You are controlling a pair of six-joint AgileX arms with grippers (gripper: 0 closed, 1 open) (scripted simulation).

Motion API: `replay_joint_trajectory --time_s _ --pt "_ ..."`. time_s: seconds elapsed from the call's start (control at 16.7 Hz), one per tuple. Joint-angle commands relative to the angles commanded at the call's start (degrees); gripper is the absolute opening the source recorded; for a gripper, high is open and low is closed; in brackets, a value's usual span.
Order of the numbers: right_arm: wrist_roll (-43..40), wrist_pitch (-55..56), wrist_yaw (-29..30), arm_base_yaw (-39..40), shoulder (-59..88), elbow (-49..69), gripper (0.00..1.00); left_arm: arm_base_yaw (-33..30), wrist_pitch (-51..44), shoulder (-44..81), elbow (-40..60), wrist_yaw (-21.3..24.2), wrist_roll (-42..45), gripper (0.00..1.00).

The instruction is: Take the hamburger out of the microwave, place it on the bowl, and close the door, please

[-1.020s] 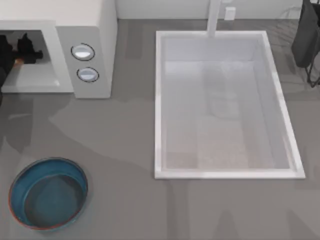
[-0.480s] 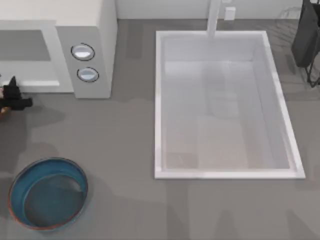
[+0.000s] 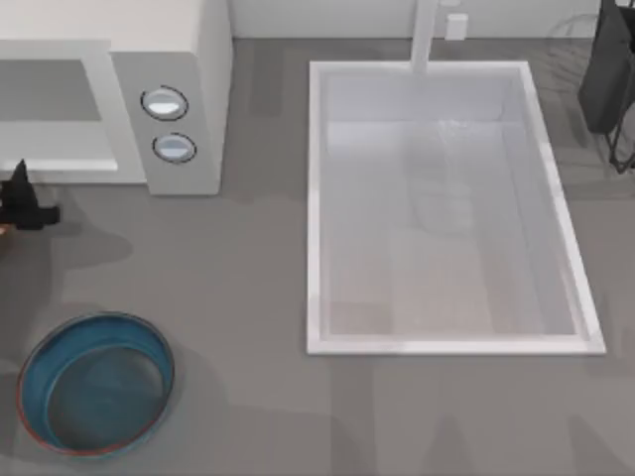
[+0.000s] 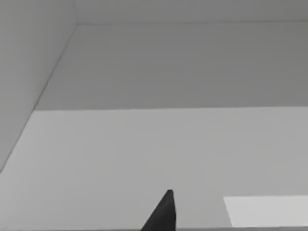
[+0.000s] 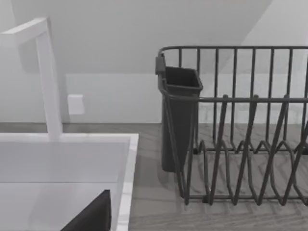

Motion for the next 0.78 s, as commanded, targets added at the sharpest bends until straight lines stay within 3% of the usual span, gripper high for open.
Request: replay_joint_trajectory --time_s 0.24,0.78 --pt "0.0 0.0 0.0 0.0 0.0 0.0 1.0 0.01 -3.38 -3.58 0.21 -0.04 0.01 0.0" --pt "0.0 0.0 0.0 0.0 0.0 0.0 1.0 0.07 -22.66 -22.39 0.32 -0.27 0.12 0.0"
